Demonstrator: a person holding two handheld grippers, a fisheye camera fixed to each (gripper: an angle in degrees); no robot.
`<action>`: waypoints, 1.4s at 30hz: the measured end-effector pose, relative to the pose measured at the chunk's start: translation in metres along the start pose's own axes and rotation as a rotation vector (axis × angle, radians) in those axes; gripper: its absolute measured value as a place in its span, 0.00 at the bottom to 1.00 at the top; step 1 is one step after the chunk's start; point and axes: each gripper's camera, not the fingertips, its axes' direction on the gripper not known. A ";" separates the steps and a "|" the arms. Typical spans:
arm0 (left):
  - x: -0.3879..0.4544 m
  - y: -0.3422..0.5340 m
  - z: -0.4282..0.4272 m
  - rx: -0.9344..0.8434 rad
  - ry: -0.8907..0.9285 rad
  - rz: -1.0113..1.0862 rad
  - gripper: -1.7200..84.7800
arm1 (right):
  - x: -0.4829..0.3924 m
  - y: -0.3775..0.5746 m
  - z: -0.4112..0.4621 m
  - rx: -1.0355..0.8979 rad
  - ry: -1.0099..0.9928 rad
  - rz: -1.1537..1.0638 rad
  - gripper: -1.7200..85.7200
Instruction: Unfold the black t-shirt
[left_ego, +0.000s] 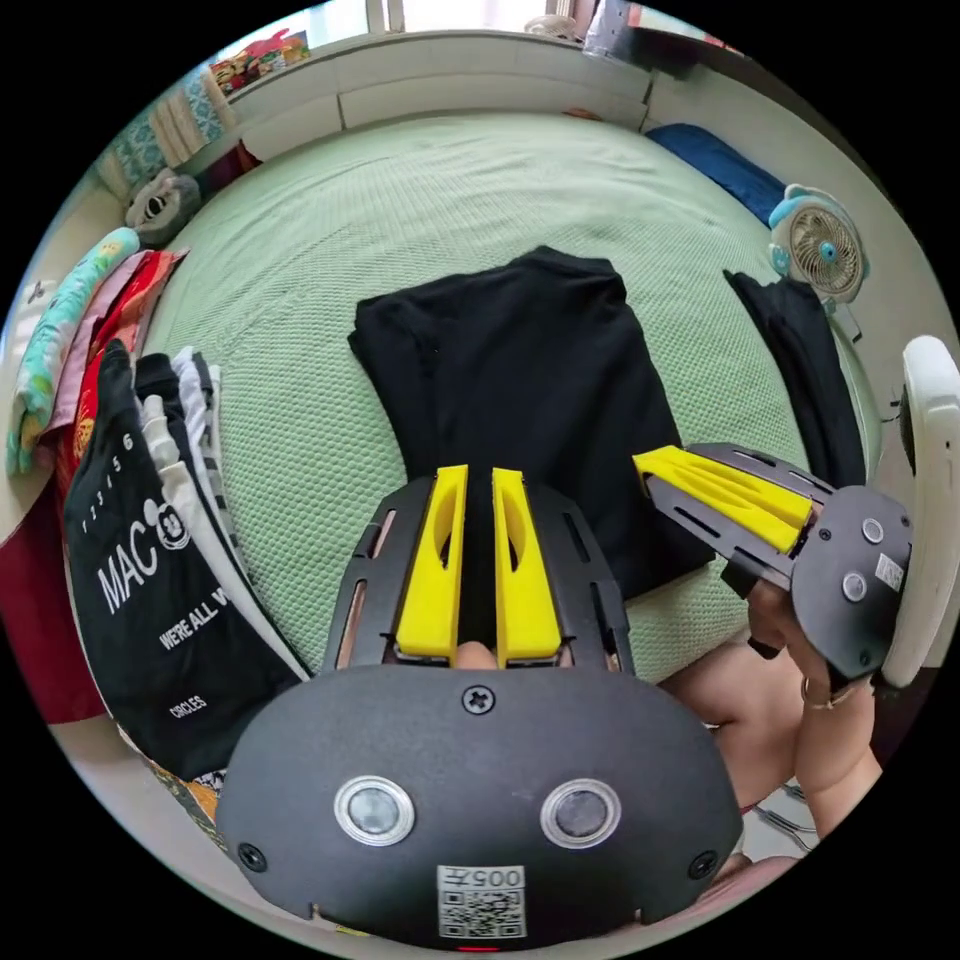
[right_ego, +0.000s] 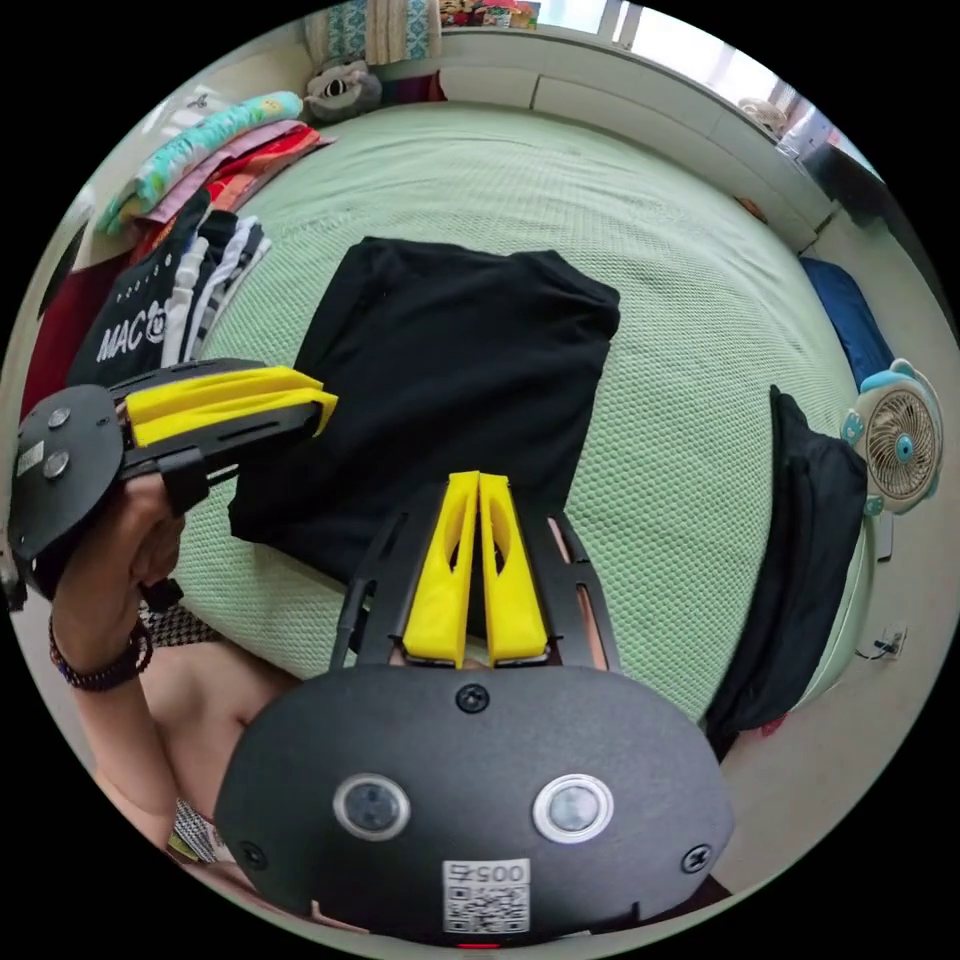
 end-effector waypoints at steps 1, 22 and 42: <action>0.007 -0.006 0.009 -0.038 -0.019 0.014 0.09 | -0.002 -0.002 0.003 -0.011 0.013 -0.006 0.01; 0.032 -0.009 0.054 0.096 -0.014 -0.032 0.07 | 0.032 -0.004 0.034 -0.018 -0.111 0.073 0.01; -0.015 0.029 -0.010 0.381 -0.095 -0.154 0.02 | 0.005 0.043 -0.033 0.241 -0.168 -0.003 0.03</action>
